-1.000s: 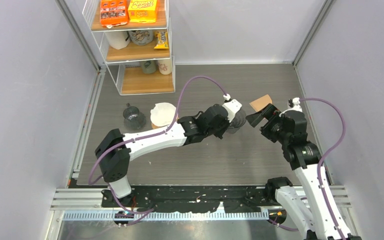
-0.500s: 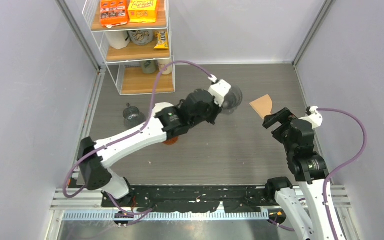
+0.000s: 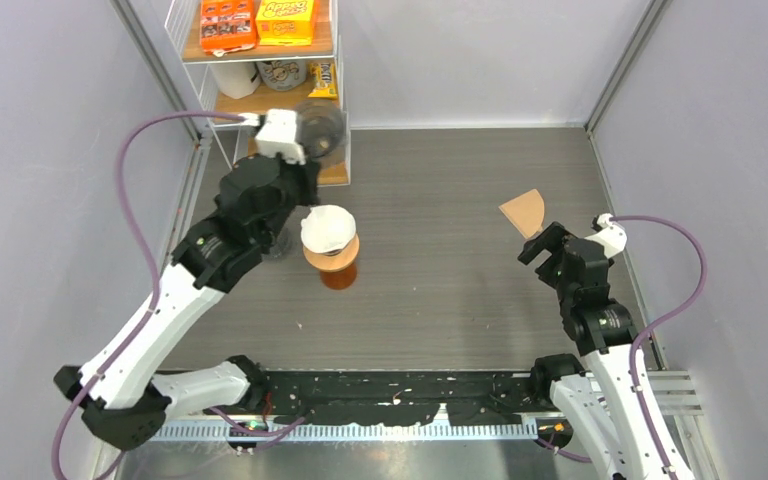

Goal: Place the coffee filter in the dripper

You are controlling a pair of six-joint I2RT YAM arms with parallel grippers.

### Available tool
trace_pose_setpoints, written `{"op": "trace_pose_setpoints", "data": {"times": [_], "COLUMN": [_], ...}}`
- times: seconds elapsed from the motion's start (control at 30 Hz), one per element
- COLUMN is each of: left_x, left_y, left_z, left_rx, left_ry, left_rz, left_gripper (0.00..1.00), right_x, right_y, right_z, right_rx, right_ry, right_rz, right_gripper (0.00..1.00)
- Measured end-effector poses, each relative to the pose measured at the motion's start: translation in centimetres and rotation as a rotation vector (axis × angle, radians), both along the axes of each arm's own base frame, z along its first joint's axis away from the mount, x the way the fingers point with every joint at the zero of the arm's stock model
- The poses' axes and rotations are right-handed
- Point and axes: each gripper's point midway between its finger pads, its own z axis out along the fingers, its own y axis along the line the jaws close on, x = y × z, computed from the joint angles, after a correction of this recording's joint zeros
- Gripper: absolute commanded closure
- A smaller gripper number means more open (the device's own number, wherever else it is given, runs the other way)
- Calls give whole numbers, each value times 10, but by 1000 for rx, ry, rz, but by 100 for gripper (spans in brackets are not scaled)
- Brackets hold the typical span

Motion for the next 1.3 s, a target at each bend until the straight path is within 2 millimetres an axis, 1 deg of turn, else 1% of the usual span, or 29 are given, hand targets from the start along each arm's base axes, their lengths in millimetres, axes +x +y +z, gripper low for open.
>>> {"op": "trace_pose_setpoints", "data": {"times": [0.1,0.17,0.23,0.4,0.5,0.57,0.63,0.73,0.93,1.2,1.3], "left_x": [2,2,2,-1,-1,0,2,6,15,14,13], "left_y": [51,77,100,143,161,169,173,172,166,165,168], "left_z": [-19,-35,-54,-107,-143,-161,-173,-184,-198,-226,-231], "left_rx": [-5,-5,-8,-16,-33,-46,-52,-52,-72,-60,-49], "left_ry": [48,88,132,246,330,379,417,453,488,507,506], "left_rz": [160,250,326,480,541,565,579,576,555,543,542], "left_gripper": [100,100,100,100,100,100,100,100,100,100,100], "right_x": [3,4,4,5,6,5,6,7,8,9,9], "right_y": [0,0,-1,-3,-3,-3,-3,-3,-1,1,2], "right_z": [-4,-7,-10,-10,-9,-9,-10,-14,-17,-21,-24], "right_rx": [-12,-21,-27,-43,-48,-52,-57,-64,-68,-72,-76], "right_ry": [-4,-5,-2,-4,-8,-6,-3,14,29,48,59], "right_rz": [8,12,12,11,15,18,20,27,39,57,64], "right_gripper": [5,4,5,5,4,4,5,4,5,5,5]}}
